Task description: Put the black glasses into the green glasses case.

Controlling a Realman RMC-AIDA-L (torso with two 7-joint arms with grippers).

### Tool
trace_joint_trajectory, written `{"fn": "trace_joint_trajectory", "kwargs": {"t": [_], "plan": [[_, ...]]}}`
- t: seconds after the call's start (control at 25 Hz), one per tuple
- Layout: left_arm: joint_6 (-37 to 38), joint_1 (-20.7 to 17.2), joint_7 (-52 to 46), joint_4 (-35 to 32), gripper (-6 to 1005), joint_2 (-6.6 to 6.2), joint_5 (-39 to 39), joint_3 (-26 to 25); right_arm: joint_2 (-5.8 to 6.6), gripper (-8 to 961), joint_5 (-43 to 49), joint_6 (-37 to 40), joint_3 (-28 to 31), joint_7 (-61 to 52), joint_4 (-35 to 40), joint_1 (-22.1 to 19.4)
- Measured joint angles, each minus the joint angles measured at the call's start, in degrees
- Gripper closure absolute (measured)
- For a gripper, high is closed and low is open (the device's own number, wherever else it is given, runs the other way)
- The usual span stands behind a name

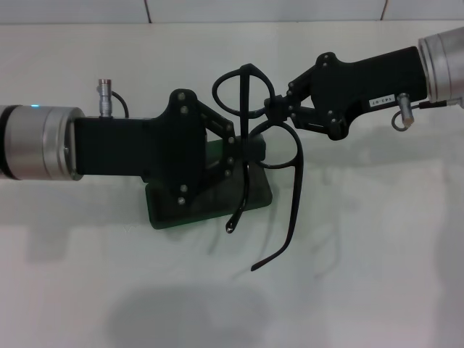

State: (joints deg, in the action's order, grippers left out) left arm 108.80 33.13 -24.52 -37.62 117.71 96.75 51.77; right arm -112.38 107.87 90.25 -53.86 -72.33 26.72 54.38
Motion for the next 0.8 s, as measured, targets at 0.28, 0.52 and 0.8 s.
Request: {"fn": "trace_joint_trajectory", "kwargs": {"t": [0.28,0.52,0.8], "plan": [[0.0,0.1,1.1,0.0,1001,0.72,0.0,0.0,-0.24,913,-0.8,1.0,0.3,-0.7,-0.1,0.2],[-0.1,0.6,2.0,0.0,1001,1.70,-0.3,0.0,-0.78,913,-1.8,0.8,0.3,-2.3,0.0,0.3],[-0.7,1.6,2.2,0.8,1001,1.97,-0.4,0.0,-0.97,913,-3.2,0.6,0.3,-2.5,-0.4,0.3]]}}
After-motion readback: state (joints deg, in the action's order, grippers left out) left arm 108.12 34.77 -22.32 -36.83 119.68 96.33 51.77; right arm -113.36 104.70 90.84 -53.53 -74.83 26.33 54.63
